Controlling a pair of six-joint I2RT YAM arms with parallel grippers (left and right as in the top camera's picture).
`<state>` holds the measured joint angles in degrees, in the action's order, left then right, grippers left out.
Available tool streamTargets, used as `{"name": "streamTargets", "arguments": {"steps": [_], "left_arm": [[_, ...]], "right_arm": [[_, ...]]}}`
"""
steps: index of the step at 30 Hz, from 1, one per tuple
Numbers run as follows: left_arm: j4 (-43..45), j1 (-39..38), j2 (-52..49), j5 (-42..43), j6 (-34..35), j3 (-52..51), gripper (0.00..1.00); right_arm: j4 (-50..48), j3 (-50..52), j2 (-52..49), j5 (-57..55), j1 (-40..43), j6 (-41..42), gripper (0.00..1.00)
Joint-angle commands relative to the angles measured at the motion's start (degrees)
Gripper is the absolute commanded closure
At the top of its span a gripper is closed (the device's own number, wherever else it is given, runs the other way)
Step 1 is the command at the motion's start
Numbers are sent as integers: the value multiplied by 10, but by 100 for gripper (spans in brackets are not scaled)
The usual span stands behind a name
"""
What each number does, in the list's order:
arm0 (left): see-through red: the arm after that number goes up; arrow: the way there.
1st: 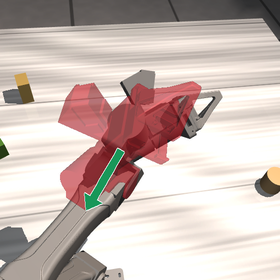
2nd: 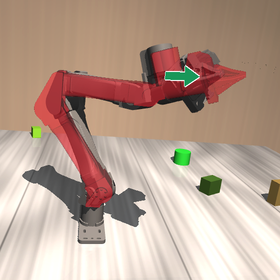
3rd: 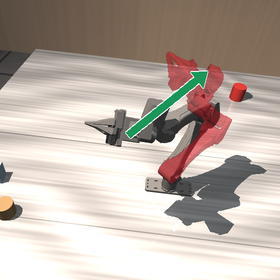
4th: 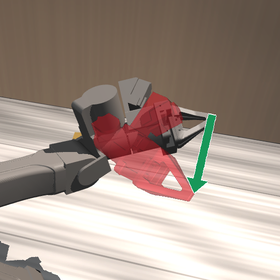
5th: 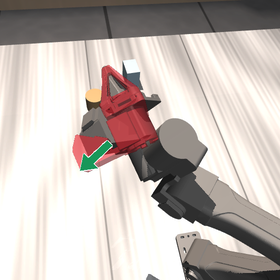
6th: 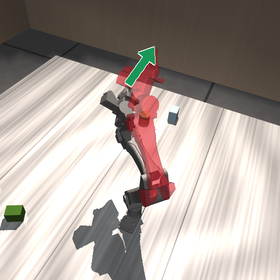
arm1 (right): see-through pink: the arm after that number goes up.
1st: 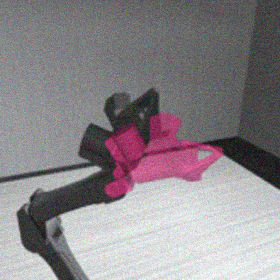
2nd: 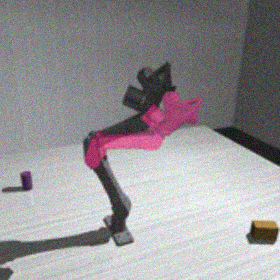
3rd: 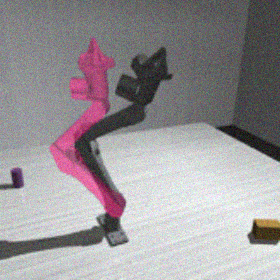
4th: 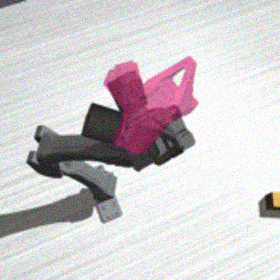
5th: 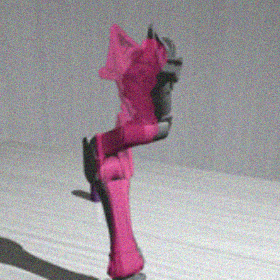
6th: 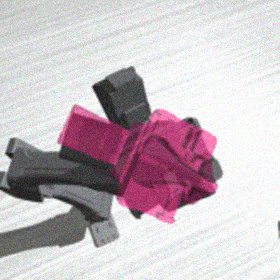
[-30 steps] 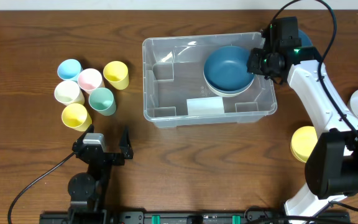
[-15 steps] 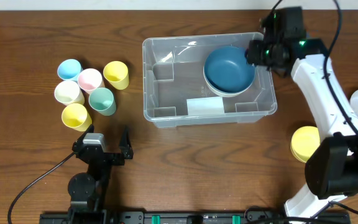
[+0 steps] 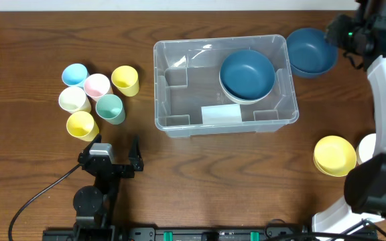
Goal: Pack container
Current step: 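Move the right gripper to the second blue-grey bowl and grasp its rim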
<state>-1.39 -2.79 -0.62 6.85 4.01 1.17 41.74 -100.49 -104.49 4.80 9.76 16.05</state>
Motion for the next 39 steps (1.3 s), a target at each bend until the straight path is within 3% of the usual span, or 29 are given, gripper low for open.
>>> {"name": "streamTargets", "arguments": {"steps": [1, 12, 39], "left_arm": [[-21, -1, 3, 4, -10, -9, 2], [-21, -1, 3, 4, -10, -9, 2], [-21, -1, 3, 4, -10, -9, 2]], "right_arm": [[-10, -3, -49, -16, 11, 22, 49], [-38, -3, -175, -18, 23, 58, 52], [-36, 1, -193, -20, 61, 36, 55]]}}
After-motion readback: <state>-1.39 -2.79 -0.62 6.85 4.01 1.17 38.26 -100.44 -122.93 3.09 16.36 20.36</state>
